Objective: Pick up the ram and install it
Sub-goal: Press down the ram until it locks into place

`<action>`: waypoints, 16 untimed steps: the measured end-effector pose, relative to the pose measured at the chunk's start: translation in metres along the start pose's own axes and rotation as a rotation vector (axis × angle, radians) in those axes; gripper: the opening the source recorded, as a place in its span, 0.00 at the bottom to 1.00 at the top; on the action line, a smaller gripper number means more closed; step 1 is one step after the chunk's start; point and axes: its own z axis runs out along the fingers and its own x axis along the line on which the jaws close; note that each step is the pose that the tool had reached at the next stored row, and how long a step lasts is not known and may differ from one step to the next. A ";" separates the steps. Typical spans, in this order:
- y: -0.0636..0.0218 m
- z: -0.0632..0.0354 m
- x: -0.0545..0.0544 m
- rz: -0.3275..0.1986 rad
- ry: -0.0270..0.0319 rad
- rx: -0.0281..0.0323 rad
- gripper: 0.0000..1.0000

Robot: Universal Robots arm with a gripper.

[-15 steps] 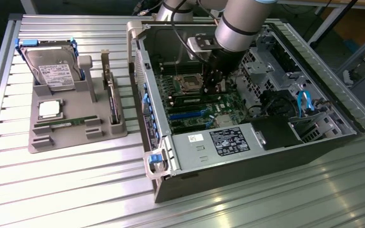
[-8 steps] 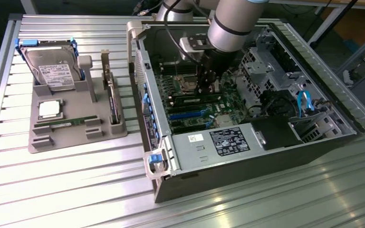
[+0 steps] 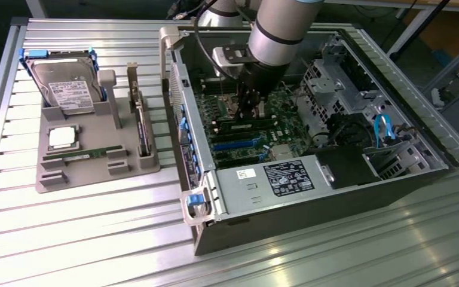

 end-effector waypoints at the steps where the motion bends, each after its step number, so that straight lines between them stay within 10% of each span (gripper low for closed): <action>1: 0.0015 0.0000 0.000 0.000 0.0001 0.0000 0.10; 16: 0.0132 0.0023 0.000 0.000 0.0001 0.0000 0.10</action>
